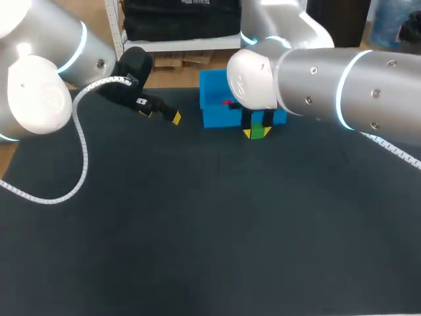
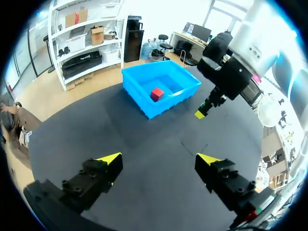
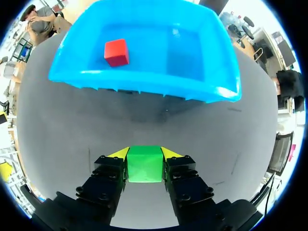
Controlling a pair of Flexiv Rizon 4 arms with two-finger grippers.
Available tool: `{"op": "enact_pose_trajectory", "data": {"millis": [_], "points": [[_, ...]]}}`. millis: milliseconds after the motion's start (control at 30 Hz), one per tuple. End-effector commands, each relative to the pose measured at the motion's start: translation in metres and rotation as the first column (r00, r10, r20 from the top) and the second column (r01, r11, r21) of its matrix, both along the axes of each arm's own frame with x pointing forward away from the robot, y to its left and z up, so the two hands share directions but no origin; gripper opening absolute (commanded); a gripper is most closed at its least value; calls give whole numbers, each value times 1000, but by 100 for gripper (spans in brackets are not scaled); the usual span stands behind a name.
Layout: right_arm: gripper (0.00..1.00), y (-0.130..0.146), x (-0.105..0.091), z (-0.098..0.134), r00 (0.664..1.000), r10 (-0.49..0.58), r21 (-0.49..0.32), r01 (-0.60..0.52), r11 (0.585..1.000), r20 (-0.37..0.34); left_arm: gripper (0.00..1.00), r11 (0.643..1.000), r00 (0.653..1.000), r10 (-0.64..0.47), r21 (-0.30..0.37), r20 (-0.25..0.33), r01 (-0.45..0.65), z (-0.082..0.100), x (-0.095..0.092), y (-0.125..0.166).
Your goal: Use the left arm to pick the red cube and place it into the blue plastic box first, then use the right arm to grasp the green cube and put it into the same blue plastic box after the first action is fully finished.
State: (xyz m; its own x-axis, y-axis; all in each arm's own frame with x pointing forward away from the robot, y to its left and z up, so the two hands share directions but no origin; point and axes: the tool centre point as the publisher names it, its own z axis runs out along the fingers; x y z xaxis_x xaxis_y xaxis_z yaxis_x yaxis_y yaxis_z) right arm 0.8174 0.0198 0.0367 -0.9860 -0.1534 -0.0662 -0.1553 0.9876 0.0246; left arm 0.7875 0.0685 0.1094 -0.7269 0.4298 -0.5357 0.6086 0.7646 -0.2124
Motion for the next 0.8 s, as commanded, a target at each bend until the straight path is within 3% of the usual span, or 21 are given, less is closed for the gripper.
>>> {"op": "enact_pose_trajectory", "data": {"millis": [33,800], "points": [[0,-2,-3,10,1000,5,5,-5,1000,8,100,1000,1000,-4,-5,2,4,-1,0,1],[0,-6,-6,59,1000,9,43,-10,999,11,100,1000,1000,-4,-5,2,4,-1,0,1]]}}
